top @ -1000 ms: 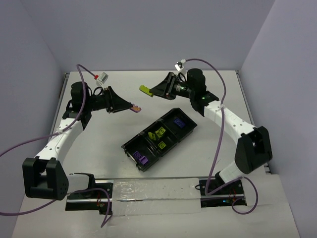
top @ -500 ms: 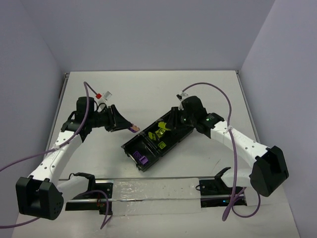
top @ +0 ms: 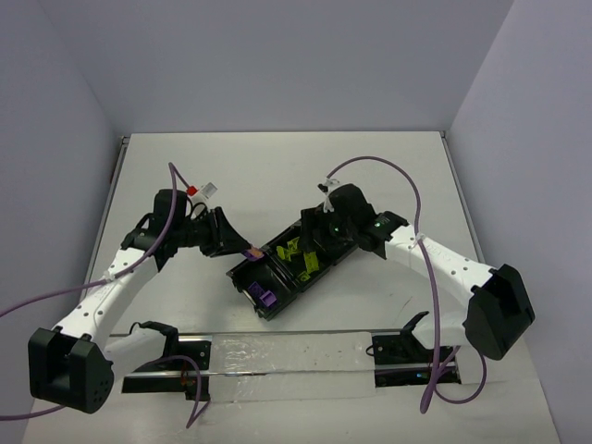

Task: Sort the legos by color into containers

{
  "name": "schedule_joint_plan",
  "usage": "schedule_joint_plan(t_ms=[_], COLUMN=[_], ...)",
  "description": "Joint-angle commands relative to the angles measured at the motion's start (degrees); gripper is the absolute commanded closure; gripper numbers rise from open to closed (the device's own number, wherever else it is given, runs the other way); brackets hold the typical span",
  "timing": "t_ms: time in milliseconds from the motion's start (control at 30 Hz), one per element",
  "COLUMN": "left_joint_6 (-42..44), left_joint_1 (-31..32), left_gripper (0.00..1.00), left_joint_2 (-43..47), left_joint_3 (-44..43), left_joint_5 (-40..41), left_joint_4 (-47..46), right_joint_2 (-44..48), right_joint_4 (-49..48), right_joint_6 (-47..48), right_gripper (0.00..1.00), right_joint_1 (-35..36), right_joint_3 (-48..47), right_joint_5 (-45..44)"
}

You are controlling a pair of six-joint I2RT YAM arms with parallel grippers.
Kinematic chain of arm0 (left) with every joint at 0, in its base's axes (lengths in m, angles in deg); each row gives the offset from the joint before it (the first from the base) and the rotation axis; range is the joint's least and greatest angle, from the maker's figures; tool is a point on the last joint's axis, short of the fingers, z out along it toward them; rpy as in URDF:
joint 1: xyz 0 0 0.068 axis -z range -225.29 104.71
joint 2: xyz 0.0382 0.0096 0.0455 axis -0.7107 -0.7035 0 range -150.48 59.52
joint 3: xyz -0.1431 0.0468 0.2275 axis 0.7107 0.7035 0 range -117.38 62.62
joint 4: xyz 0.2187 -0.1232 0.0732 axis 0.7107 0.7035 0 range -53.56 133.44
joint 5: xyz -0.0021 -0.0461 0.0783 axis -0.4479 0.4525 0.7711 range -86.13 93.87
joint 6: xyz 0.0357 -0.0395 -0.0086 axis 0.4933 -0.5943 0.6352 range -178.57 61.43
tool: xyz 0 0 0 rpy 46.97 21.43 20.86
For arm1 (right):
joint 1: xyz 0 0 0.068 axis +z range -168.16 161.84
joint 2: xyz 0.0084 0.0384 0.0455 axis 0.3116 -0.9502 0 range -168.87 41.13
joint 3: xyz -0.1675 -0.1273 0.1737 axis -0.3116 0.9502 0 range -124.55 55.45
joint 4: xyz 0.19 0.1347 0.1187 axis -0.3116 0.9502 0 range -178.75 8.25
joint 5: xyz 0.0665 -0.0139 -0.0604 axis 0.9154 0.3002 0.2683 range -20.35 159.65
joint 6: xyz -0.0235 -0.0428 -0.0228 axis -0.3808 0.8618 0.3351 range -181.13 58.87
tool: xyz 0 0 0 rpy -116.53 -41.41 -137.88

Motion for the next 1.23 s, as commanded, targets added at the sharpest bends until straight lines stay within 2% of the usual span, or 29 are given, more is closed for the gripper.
schedule_joint_plan(t_ms=[0,67,133,167,200,267,567,633,767,1000,1200], left_joint_6=[0.57,1.80,2.45,2.72,2.80,2.89,1.48,0.87,2.31,7.04,9.16], left_joint_1=[1.28,2.65,4.00,4.73,4.98,5.14,5.23,5.15,5.15,5.15,5.06], left_gripper=[0.88,0.57,0.34,0.16,0.07,0.01,0.01,0.01,0.01,0.01,0.01], left_joint_2=[0.74,0.53,0.28,0.08,0.09,0.17,4.03,5.07,6.50,-0.51,-3.70], left_joint_3=[-0.48,-0.77,-0.96,-1.23,-1.39,-1.39,-5.78,-6.82,-12.51,-26.44,-30.96], left_joint_5=[0.56,0.84,0.87,1.44,1.95,2.69,10.24,12.84,23.14,36.03,37.06], left_joint_4=[0.92,2.08,2.89,3.65,4.16,4.91,4.39,3.42,2.16,4.69,3.60], right_joint_2=[2.57,3.95,4.94,5.41,5.58,5.92,7.50,8.89,12.69,17.91,20.67], right_joint_4=[0.82,1.32,1.40,1.34,1.34,1.51,1.95,2.21,3.96,9.69,13.66], right_joint_6=[-0.72,-1.59,-2.11,-2.33,-2.48,-2.40,-3.98,-5.36,-7.62,-10.00,-11.20], right_gripper=[0.00,0.00,0.00,0.00,0.00,0.00,0.00,0.00,0.00,0.00,0.00], right_joint_1=[0.12,-0.46,-1.27,-1.82,-2.19,-3.01,-3.81,-3.81,-4.05,-5.84,-7.89], right_joint_3=[-4.21,-4.65,-4.74,-4.75,-4.83,-4.74,-5.27,-5.10,-4.85,-3.86,-1.87], right_joint_5=[-7.27,-10.31,-11.42,-11.63,-11.79,-11.70,-13.21,-18.06,-28.43,-40.15,-43.78])
